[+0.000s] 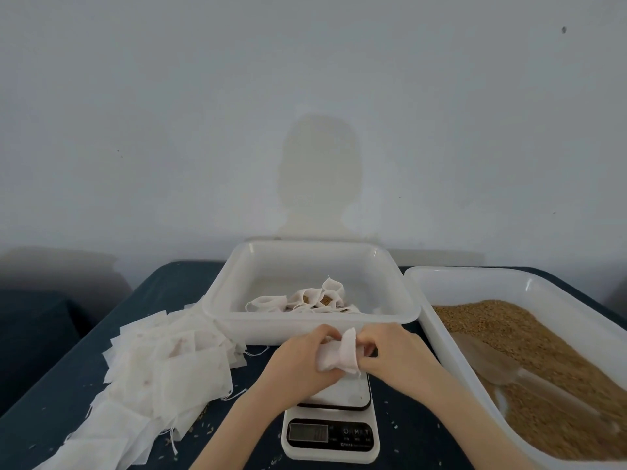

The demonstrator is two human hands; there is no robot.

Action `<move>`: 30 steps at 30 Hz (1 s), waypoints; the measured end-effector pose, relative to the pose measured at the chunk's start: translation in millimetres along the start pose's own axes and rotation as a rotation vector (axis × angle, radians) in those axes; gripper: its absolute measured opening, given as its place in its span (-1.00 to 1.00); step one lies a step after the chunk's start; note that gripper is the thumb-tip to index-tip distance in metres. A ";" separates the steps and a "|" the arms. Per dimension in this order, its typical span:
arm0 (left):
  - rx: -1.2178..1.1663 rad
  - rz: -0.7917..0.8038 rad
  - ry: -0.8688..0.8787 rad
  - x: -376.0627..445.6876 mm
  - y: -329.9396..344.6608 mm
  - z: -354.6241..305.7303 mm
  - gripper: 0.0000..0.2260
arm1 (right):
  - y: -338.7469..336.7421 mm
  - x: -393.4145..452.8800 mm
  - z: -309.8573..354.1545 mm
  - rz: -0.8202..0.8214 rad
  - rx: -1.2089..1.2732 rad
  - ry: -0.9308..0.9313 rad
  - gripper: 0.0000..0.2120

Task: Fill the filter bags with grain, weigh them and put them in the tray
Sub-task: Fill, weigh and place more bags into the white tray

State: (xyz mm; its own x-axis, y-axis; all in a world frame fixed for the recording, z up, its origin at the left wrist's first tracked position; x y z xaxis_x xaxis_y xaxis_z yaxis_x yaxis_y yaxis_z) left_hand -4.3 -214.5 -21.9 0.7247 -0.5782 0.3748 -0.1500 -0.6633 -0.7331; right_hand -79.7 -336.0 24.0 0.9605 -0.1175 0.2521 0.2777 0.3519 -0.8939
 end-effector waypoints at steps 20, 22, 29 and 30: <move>-0.135 0.049 0.077 36.3 32.2 -44.2 -0.78 | -80.8 -71.8 -226.8 0.121 -0.494 0.467 -0.57; -0.120 0.056 0.075 42.9 39.4 -52.3 -0.71 | -75.3 -83.3 -236.9 0.217 -0.460 0.477 -0.59; -0.107 0.119 0.100 46.1 63.4 -73.2 -0.75 | -69.2 -89.9 -253.5 0.315 -0.385 0.482 -0.76; -0.110 0.121 0.100 46.3 64.7 -73.0 -0.76 | -70.7 -88.5 -256.6 0.310 -0.383 0.487 -0.79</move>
State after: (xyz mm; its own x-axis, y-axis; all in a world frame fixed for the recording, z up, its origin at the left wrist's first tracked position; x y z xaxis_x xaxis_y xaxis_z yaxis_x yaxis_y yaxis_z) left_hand -29.5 -318.9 -10.6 0.6270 -0.6978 0.3464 -0.3087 -0.6307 -0.7120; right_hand -188.5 -588.9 -30.2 0.8530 -0.4996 -0.1511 -0.1197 0.0946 -0.9883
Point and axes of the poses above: each hand's wrist, its own x-axis towards the middle knuckle, its own y-axis out of the palm, z = x × y, the point moved 6 cm from there along x, towards the middle knuckle, and after that the axes turned 9 degrees about -z, right-handed, at the moved point
